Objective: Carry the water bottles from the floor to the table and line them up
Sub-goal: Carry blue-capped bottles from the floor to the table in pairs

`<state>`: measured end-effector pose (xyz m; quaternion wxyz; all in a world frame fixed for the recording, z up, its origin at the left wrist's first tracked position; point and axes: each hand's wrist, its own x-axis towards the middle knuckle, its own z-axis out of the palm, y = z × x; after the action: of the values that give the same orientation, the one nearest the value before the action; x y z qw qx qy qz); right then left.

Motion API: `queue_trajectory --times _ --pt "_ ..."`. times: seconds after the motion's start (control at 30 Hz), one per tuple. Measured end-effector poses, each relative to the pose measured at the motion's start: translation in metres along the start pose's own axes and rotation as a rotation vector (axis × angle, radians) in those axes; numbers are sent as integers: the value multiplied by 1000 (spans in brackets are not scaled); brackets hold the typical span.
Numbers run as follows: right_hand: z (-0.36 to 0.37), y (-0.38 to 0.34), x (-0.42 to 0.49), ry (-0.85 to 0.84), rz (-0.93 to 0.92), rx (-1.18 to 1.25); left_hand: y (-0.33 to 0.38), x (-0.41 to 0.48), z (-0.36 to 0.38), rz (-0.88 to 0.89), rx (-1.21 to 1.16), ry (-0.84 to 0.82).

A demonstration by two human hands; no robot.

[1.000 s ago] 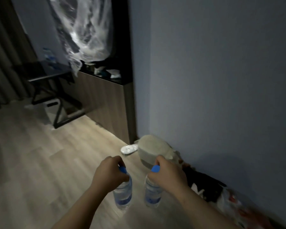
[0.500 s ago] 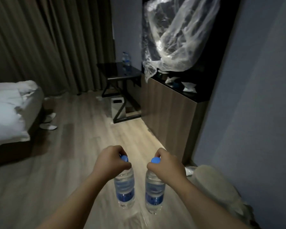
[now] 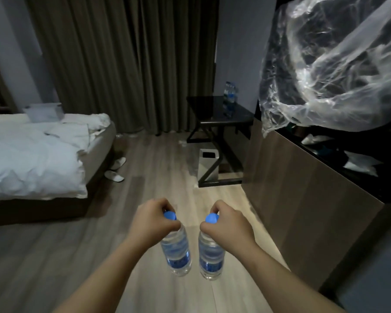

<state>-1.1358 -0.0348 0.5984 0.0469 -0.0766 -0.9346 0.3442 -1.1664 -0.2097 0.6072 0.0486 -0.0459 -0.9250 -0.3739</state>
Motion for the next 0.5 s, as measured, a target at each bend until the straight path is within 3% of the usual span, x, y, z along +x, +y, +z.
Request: queue_trajectory --times 0.2,0.5 --pt "42 -51 109 30 -66 23 -45 101 -33 2 -47 131" --pt "123 -146 255 -17 -52 54 -129 256 -103 44 -27 26"
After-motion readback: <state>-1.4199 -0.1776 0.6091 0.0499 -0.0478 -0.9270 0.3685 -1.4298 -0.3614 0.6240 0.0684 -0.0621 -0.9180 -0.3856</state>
